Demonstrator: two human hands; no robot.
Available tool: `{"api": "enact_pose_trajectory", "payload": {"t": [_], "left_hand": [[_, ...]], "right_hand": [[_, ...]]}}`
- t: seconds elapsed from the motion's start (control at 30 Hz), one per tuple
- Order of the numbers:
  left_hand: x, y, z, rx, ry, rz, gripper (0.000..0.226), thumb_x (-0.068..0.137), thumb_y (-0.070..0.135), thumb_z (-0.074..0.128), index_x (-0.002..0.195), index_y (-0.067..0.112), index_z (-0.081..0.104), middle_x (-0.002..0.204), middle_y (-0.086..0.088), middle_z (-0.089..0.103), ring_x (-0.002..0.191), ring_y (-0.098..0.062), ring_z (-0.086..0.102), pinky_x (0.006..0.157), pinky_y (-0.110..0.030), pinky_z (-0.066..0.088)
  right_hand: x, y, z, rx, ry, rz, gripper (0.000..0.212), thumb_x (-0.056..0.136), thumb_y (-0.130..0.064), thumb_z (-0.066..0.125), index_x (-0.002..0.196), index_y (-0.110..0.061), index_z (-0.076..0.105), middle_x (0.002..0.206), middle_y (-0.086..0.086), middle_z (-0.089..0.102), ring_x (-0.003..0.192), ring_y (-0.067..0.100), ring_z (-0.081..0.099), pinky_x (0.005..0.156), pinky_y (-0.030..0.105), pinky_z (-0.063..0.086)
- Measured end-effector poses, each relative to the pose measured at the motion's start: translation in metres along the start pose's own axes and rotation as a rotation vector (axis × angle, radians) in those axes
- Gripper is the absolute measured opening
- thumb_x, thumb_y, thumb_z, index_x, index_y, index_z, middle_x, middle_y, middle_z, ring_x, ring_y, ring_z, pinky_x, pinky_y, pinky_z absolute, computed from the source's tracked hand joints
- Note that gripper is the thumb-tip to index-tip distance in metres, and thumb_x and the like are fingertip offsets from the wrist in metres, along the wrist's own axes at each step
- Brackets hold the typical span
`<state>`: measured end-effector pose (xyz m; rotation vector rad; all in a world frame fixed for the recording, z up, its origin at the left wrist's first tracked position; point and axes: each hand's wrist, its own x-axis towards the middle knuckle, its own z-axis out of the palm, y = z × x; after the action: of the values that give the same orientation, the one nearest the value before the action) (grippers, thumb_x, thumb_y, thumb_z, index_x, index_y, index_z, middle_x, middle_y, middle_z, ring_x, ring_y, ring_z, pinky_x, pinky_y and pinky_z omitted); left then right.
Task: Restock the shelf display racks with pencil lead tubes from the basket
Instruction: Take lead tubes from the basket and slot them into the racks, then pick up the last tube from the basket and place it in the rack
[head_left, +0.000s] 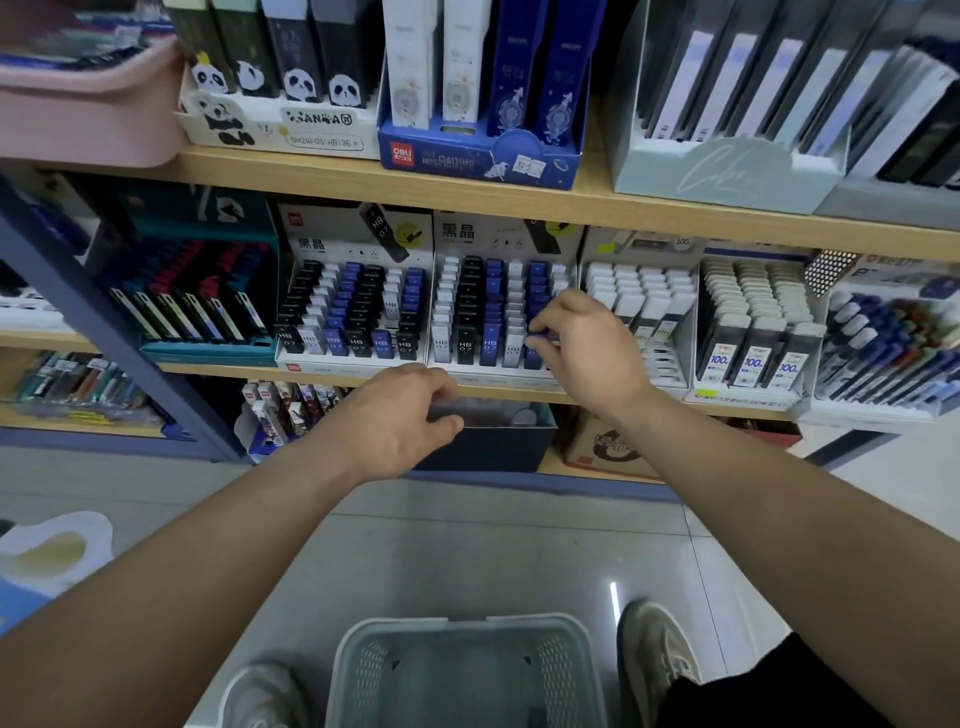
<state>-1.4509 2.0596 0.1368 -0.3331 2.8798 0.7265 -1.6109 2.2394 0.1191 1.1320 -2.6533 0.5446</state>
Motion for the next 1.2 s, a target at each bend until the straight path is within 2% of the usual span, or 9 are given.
{"api": "enact_pose_trajectory", "payload": {"t": [0.13,0.23,0.33,0.5,0.67,0.87,1.0,1.1,1.2], "left_hand": [[-0.013,0.008,0.007,0.030,-0.015,0.039,0.034,0.096,0.040,0.061,0.126,0.025,0.059,0.120,0.007,0.057,0.107,-0.014,0.056,0.094,-0.032,0.048],[-0.028,0.017,0.025,0.026,-0.045,0.078,0.036,0.095,0.037,0.062,0.128,0.022,0.060,0.125,0.004,0.059,0.108,-0.014,0.059,0.097,-0.031,0.048],[-0.043,0.023,0.054,0.014,-0.103,0.092,0.034,0.093,0.034,0.065,0.125,0.022,0.061,0.121,0.004,0.059,0.099,-0.013,0.058,0.095,-0.030,0.047],[-0.079,0.014,0.128,-0.047,-0.224,0.067,0.027,0.090,0.028,0.067,0.115,0.017,0.065,0.109,0.002,0.066,0.092,-0.015,0.060,0.086,-0.026,0.046],[-0.110,-0.013,0.218,-0.059,-0.474,-0.117,0.030,0.091,0.033,0.066,0.118,0.019,0.063,0.109,0.003,0.067,0.101,-0.019,0.063,0.087,-0.031,0.050],[-0.121,-0.030,0.325,-0.150,-0.650,-0.294,0.042,0.087,0.034,0.073,0.125,0.021,0.060,0.120,0.000,0.067,0.107,-0.021,0.063,0.094,-0.034,0.050],[-0.106,-0.023,0.375,-0.194,-0.660,-0.340,0.046,0.083,0.034,0.075,0.123,0.019,0.059,0.119,-0.003,0.066,0.109,-0.024,0.063,0.095,-0.032,0.050],[-0.097,-0.015,0.404,-0.167,-0.562,-0.370,0.048,0.071,0.049,0.077,0.105,0.023,0.057,0.106,0.000,0.066,0.097,-0.026,0.064,0.086,-0.037,0.052],[-0.092,-0.012,0.418,-0.027,-0.538,-0.287,0.060,0.065,0.063,0.074,0.103,0.023,0.052,0.102,0.000,0.063,0.090,-0.026,0.063,0.077,-0.036,0.052]], "right_hand": [[-0.016,-0.001,-0.012,0.012,-0.037,0.035,0.033,0.093,-0.034,0.067,0.122,-0.019,0.067,0.117,0.000,0.059,0.104,0.021,0.059,0.078,0.029,0.045],[-0.044,-0.002,-0.018,0.070,-0.078,0.058,0.018,0.091,-0.031,0.067,0.105,-0.021,0.070,0.105,-0.003,0.061,0.091,0.016,0.059,0.076,0.032,0.048],[-0.090,0.000,-0.009,0.181,-0.261,0.146,0.007,0.086,-0.026,0.071,0.091,-0.022,0.072,0.091,-0.005,0.064,0.081,0.016,0.064,0.074,0.030,0.050],[-0.215,0.020,0.048,0.235,-0.594,0.356,0.026,0.089,-0.039,0.069,0.110,-0.023,0.070,0.105,-0.002,0.066,0.088,0.018,0.064,0.080,0.031,0.050],[-0.300,0.023,0.096,0.315,-0.564,0.605,0.046,0.091,-0.042,0.065,0.132,-0.020,0.056,0.117,0.002,0.065,0.098,0.023,0.066,0.086,0.031,0.049],[-0.329,0.012,0.134,0.481,-0.402,0.710,0.032,0.097,-0.036,0.057,0.125,-0.022,0.059,0.090,0.001,0.070,0.080,0.024,0.067,0.076,0.037,0.054],[-0.334,0.016,0.135,0.474,-0.372,0.674,0.038,0.098,-0.050,0.050,0.129,-0.029,0.058,0.080,-0.004,0.068,0.076,0.021,0.065,0.074,0.039,0.054],[-0.335,0.017,0.136,0.469,-0.367,0.680,0.040,0.098,-0.055,0.046,0.128,-0.031,0.057,0.082,-0.005,0.069,0.078,0.020,0.066,0.074,0.041,0.055],[-0.336,0.017,0.140,0.464,-0.371,0.706,0.039,0.098,-0.056,0.045,0.126,-0.031,0.058,0.082,-0.007,0.068,0.077,0.018,0.066,0.073,0.038,0.055]]}}
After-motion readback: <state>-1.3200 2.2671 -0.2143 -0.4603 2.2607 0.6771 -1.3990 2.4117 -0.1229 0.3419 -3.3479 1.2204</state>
